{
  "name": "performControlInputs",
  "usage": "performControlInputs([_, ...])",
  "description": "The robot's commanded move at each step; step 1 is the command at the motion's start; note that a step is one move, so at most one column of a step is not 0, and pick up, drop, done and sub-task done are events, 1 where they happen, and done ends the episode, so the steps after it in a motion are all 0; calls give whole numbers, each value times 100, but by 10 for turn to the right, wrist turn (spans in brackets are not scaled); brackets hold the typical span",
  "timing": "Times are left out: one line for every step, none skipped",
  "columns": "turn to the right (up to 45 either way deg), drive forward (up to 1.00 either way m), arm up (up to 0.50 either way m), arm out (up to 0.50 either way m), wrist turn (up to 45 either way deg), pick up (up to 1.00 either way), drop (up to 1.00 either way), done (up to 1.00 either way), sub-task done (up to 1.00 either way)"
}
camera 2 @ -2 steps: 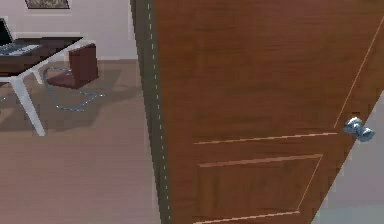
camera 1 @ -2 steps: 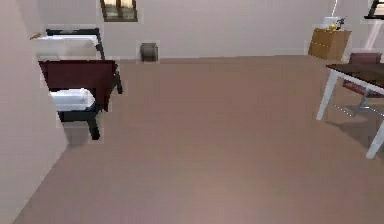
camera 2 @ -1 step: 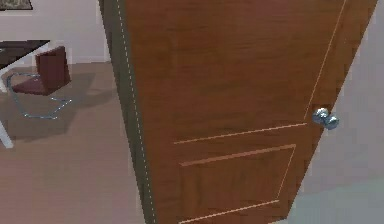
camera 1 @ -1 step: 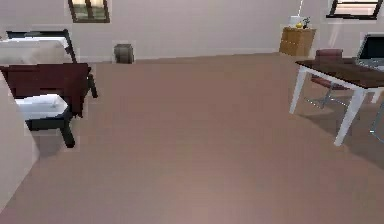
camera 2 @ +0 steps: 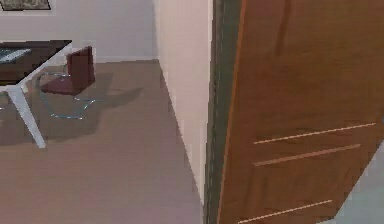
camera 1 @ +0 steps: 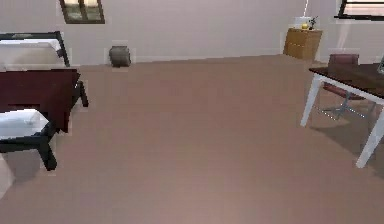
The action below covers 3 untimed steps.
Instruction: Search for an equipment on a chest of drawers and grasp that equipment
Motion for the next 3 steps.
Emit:
performControlInputs([150, 0, 0, 0, 0, 0, 0, 0, 0])
performControlInputs([0, 100, 0, 0, 0, 0, 0, 0, 0])
performControlInputs([30, 0, 0, 0, 0, 0, 0, 0, 0])
